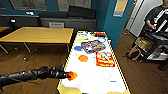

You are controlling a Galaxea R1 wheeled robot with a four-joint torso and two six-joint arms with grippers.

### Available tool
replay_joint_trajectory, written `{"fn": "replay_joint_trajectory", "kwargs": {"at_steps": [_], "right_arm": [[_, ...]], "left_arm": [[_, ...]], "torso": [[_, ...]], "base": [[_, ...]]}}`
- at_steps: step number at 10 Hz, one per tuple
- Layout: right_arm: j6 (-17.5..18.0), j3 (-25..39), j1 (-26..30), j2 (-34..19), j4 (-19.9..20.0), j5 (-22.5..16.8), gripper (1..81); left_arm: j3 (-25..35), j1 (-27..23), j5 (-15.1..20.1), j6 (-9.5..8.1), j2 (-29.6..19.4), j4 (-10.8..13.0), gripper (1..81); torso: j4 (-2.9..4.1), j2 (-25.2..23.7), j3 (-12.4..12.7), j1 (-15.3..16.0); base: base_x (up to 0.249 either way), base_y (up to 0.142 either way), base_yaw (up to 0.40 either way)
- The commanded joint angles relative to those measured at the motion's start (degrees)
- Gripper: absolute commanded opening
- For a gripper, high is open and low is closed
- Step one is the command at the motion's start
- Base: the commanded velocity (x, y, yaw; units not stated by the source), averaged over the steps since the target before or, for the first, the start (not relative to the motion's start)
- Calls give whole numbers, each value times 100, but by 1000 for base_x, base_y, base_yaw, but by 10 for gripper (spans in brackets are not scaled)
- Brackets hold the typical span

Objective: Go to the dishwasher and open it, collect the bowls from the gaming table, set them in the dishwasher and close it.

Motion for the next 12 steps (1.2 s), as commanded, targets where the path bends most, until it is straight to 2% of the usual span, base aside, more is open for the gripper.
{"fn": "replay_joint_trajectory", "kwargs": {"at_steps": [1, 2, 4, 7, 8, 10, 12], "right_arm": [[-26, 94, 127, -115, -182, -297, 10], [-26, 94, 93, -115, -235, -297, 10], [-26, 68, 58, -107, -279, -297, 10], [-26, 59, 22, -107, -296, -297, 10], [-26, 24, -4, -89, -340, -288, 10], [-26, -63, -84, -45, -366, -288, 10], [-26, -291, -215, 33, -498, -280, 10]], "left_arm": [[751, 1939, -1166, 20, -1317, 1678, 10], [452, 2483, -1553, 20, -1317, 1950, 10], [-169, 3265, -2087, 38, -1116, 2318, 10], [-1152, 4171, -2606, 64, -555, 2617, 10], [-1622, 4470, -2845, 64, -289, 2732, 10], [-2411, 4963, -3213, 73, 167, 2873, 10], [-3227, 5420, -3800, 82, 527, 2899, 10]], "torso": [[0, 0, 360, 0], [0, 0, 502, -2], [0, -2, 826, -9], [0, -11, 1107, -19], [0, -15, 959, -26], [0, -22, 1018, -33], [0, -24, 1018, -35]], "base": [[0, 0, 0], [0, 0, 0], [0, 0, 0], [0, 0, 0], [0, 0, 0], [0, 0, 0], [0, 0, 0]]}}
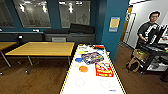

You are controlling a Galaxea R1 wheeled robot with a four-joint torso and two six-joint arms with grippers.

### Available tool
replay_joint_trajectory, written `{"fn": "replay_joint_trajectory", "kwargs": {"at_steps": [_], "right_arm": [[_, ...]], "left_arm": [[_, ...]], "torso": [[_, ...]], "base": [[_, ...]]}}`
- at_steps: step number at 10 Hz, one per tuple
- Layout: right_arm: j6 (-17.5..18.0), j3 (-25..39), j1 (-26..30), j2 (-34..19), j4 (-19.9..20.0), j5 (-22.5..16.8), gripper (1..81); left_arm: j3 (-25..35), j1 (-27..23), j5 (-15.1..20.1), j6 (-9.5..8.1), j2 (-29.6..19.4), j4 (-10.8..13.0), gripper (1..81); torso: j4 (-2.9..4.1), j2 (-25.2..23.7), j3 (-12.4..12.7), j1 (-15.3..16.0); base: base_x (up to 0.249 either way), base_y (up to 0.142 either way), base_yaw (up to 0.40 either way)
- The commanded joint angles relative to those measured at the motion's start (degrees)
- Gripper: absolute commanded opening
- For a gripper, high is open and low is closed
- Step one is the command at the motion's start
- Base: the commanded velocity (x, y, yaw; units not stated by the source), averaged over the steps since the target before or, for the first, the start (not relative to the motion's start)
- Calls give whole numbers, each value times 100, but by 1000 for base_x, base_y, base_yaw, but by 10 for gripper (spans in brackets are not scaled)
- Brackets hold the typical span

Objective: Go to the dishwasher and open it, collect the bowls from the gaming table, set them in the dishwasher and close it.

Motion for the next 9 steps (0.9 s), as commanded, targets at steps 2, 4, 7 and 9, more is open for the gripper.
{"fn": "replay_joint_trajectory", "kwargs": {"at_steps": [2, 4, 7, 9], "right_arm": [[-22, -458, 15, 145, -326, -150, 10], [-22, -993, -91, 479, -467, -141, 10], [-22, -1295, -126, 754, -573, -141, 10], [-22, -1322, -134, 798, -582, -141, 10]], "left_arm": [[-1699, 918, -1507, 83, 884, 521, 10], [-2297, 1251, -1772, 109, 1218, 530, 10], [-3338, 1560, -1966, 189, 1914, 565, 10], [-3628, 1648, -2019, 180, 2143, 600, 10]], "torso": [[0, 0, 2, 0], [0, -2, 2, -2], [0, -7, 250, -4], [0, -9, 177, -6]], "base": [[0, 0, 0], [0, 0, 0], [0, 0, 0], [0, 0, 0]]}}
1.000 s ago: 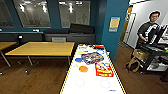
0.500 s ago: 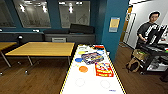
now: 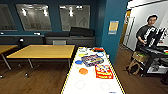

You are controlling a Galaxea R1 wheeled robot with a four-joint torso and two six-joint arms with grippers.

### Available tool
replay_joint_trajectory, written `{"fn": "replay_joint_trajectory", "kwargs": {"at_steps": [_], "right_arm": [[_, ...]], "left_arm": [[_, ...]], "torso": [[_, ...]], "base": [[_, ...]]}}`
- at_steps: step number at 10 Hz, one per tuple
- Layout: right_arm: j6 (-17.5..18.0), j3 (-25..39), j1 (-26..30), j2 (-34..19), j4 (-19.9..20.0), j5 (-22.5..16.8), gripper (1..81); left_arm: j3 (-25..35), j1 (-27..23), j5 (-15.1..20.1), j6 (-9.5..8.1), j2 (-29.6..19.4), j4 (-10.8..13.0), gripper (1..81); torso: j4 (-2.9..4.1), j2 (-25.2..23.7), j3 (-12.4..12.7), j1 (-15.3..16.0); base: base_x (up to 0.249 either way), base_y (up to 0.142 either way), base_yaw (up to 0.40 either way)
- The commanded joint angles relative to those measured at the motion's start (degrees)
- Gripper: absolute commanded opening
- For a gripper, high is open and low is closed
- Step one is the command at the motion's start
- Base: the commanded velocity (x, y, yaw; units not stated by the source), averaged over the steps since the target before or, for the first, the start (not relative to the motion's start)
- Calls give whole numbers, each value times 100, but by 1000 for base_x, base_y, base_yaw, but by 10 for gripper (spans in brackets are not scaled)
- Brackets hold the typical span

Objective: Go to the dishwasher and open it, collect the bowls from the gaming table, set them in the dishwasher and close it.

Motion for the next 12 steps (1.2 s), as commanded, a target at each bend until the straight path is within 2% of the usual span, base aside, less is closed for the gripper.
{"fn": "replay_joint_trajectory", "kwargs": {"at_steps": [1, 3, 6, 12], "right_arm": [[-19, -4, 198, -37, -100, -261, 10], [-19, -57, 163, 15, -100, -253, 10], [-19, -180, 154, 112, -109, -253, 10], [-169, -285, 75, 253, -109, -253, 10]], "left_arm": [[-556, 137, -232, 78, 401, 203, 10], [-784, 190, -232, 166, 611, 203, 10], [-1048, 217, -232, 166, 805, 203, 10], [-1066, 234, -205, 280, 981, 203, 10]], "torso": [[0, 0, -2, 0], [0, -2, 6, -5], [0, 2, 6, 4], [0, -11, 11, -13]], "base": [[0, 0, 0], [0, 0, 0], [-98, 0, 0], [-135, 0, 0]]}}
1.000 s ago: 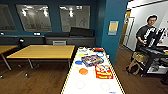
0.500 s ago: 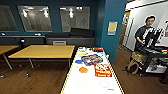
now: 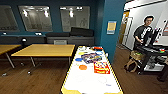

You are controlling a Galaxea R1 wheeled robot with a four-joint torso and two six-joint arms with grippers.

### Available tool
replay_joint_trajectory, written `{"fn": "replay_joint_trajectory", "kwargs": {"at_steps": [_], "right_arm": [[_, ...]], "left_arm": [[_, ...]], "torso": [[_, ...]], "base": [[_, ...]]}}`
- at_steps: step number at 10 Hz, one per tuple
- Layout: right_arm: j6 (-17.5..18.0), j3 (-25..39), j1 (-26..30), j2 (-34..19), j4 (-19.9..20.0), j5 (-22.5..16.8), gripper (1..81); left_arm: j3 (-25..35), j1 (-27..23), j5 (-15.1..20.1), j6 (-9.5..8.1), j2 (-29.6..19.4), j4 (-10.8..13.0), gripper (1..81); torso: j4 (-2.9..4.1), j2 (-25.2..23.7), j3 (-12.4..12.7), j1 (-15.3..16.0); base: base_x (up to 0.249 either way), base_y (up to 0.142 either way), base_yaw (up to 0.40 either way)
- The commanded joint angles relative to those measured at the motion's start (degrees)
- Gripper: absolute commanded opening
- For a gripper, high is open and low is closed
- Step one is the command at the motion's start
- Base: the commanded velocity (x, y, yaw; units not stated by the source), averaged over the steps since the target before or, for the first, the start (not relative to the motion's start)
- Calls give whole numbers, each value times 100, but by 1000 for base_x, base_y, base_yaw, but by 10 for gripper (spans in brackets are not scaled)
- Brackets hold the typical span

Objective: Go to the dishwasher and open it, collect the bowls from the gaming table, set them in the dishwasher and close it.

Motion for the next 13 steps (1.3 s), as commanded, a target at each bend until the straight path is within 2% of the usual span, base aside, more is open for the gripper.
{"fn": "replay_joint_trajectory", "kwargs": {"at_steps": [1, 7, 11, 13], "right_arm": [[-105, 1, 230, 54, -59, -255, 10], [-272, -368, 292, 45, -59, -264, 10], [-307, -429, 239, 80, -147, -264, 10], [-316, -438, 213, 133, -174, -264, 10]], "left_arm": [[6, -197, 154, 48, -37, 66, 10], [-838, -100, 102, 40, 236, 66, 10], [-1461, -72, 111, 40, 604, 74, 10], [-1497, -38, 111, 40, 640, 74, 10]], "torso": [[0, 0, 0, 0], [0, -2, 0, -2], [0, -2, 0, -2], [0, -2, 0, -2]], "base": [[-143, 0, 0], [-146, 0, 0], [-146, 0, 0], [-146, 0, 0]]}}
